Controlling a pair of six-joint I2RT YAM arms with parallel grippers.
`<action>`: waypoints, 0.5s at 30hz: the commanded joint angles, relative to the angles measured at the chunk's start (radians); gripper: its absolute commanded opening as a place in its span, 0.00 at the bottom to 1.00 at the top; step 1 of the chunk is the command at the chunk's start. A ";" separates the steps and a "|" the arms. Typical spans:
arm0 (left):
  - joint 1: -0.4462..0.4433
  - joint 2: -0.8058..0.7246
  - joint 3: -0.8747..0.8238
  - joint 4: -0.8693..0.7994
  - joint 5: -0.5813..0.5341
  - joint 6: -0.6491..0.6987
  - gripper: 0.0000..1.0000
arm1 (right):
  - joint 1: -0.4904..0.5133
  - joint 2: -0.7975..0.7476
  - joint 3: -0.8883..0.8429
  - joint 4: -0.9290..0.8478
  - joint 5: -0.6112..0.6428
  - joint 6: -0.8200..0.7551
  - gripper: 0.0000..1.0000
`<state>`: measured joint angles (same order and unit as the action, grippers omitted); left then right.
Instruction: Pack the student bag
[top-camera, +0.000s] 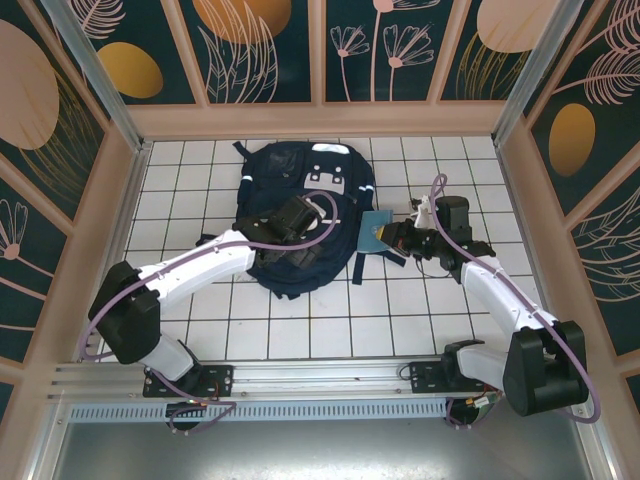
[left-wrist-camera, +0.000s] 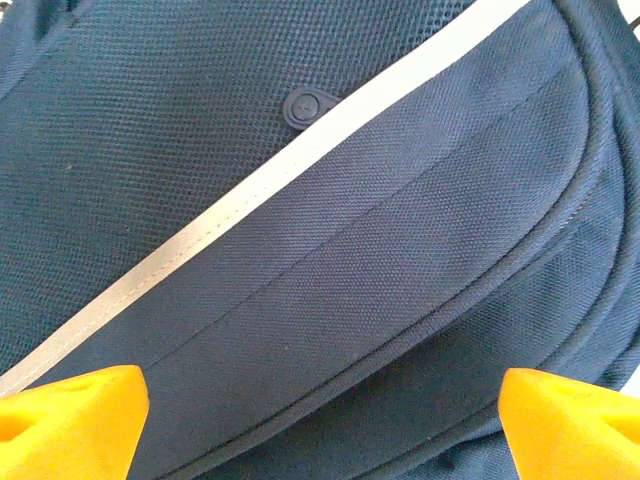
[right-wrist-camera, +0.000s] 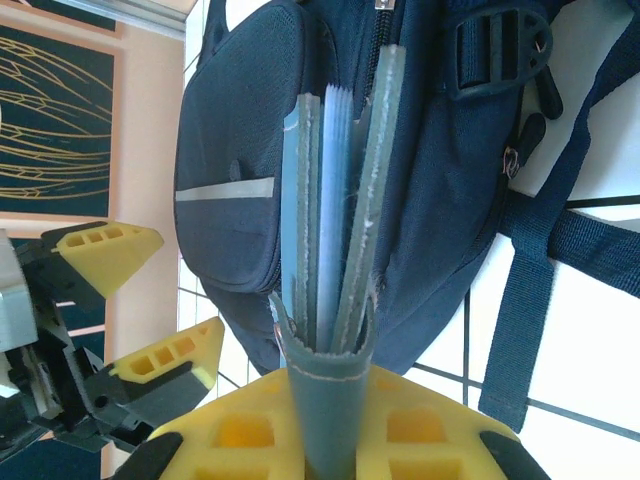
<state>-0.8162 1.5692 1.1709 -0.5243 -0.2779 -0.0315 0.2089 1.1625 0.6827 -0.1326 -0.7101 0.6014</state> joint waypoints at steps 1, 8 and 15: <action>0.003 0.040 0.022 -0.008 -0.016 0.053 0.91 | -0.006 -0.001 0.006 -0.006 0.004 0.000 0.10; 0.004 0.089 0.068 0.014 -0.138 0.033 0.87 | -0.008 0.002 0.008 -0.004 0.003 0.006 0.10; 0.004 0.048 0.131 0.032 -0.190 0.030 0.82 | -0.007 0.000 0.009 0.003 -0.007 0.016 0.10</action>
<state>-0.8173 1.6501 1.2625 -0.5243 -0.4076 -0.0032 0.2092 1.1625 0.6827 -0.1326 -0.7067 0.6090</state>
